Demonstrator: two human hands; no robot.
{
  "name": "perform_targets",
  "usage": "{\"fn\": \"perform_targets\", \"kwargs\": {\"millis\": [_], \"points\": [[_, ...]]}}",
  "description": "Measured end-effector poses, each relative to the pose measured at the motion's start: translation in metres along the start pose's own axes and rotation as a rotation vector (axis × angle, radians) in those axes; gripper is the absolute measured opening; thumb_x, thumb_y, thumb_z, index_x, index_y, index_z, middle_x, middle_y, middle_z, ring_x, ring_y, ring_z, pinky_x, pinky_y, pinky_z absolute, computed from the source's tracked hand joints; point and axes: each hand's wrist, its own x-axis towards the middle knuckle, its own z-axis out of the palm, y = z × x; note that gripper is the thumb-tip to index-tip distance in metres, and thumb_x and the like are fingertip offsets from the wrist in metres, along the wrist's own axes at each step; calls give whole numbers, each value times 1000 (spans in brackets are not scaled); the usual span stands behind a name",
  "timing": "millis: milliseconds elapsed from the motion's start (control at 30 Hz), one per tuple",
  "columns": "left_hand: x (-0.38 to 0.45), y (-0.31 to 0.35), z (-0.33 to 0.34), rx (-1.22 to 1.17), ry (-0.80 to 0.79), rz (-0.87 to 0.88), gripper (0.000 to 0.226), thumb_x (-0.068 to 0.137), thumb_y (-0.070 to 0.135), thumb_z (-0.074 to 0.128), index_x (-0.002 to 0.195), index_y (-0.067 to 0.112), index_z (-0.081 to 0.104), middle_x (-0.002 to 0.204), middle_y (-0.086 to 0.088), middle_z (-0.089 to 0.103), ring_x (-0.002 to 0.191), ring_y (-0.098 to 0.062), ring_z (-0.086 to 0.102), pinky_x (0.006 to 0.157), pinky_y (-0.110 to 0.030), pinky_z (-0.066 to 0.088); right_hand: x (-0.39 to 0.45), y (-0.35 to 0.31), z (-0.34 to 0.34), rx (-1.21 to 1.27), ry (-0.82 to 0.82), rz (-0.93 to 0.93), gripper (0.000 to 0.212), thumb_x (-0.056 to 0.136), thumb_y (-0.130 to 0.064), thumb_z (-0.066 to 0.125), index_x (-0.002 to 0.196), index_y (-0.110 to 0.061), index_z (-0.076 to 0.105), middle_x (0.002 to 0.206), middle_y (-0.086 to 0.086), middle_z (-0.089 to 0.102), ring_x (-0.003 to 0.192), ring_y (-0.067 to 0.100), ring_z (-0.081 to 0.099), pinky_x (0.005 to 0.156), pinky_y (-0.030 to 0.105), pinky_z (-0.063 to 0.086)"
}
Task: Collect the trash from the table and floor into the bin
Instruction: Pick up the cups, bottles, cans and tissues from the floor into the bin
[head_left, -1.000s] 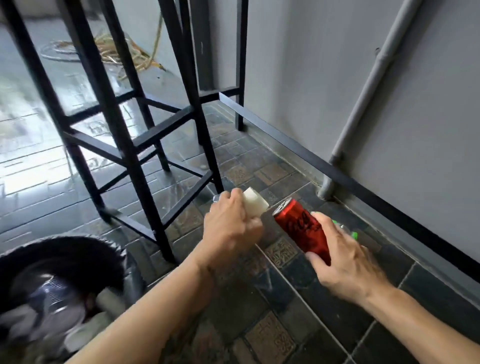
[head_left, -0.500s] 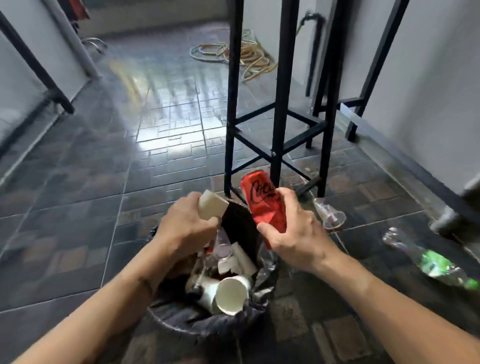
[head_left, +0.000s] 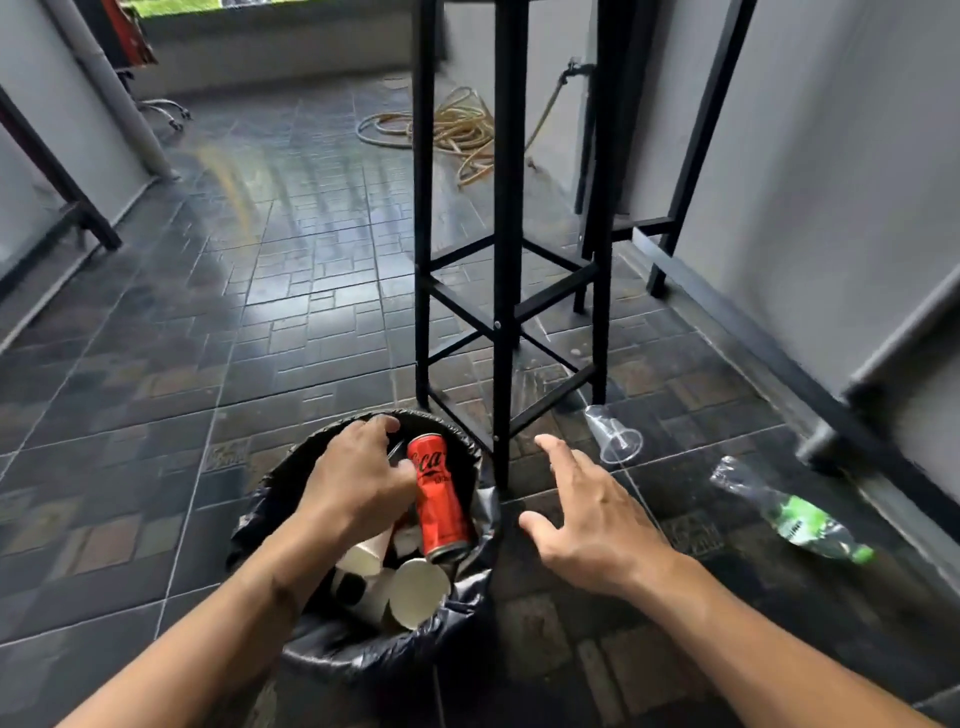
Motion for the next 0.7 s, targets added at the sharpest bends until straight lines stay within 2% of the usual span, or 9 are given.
{"fn": "perform_targets", "kwargs": {"millis": [67,233,333,467,567,633,700], "points": [[1,21,0,19,14,58,43,81,29,58,123,21,61,118,-5,66,110,-25,59,95,-35,46,-6,13,-20,-60,36,-2,79,84,-47,58,150,-28,19,140,1,46,128,24,46,106,37,39],[-4,105,13,65,-37,211,45,82,26,55,126,22,61,118,-3,68,110,-23,60,95,-35,47,-37,71,-83,-88,73,45,65,83,-45,58,140,-31,31,134,0,48,123,25,50,102,37,42],[-9,150,25,110,-104,286,47,82,22,55,129,24,60,122,0,67,114,-22,59,96,-32,47,-58,112,-115,-77,69,145,65,82,-45,57,140,-32,32,135,0,47,125,24,49,103,40,42],[-12,204,38,180,-183,361,49,82,17,53,129,28,59,120,1,68,107,-18,62,88,-27,47,-87,171,-149,-37,78,310,67,79,-45,60,139,-31,36,131,2,49,122,24,52,102,39,42],[-16,230,52,226,-220,370,42,80,18,52,119,27,64,113,-3,70,104,-23,63,92,-33,51,-105,212,-166,-39,90,419,67,78,-46,63,139,-29,40,135,7,49,125,26,51,104,38,41],[-20,240,65,271,-273,360,36,80,16,53,112,19,68,109,-7,70,100,-27,63,90,-39,54,-110,233,-171,-50,77,459,68,78,-45,66,139,-28,41,137,9,50,126,26,51,102,35,40],[-19,243,81,336,-312,359,35,81,16,52,112,14,68,113,-10,67,101,-29,62,88,-38,55,-110,249,-171,-47,61,486,68,79,-44,67,140,-28,41,137,10,51,127,26,50,101,36,40]]}}
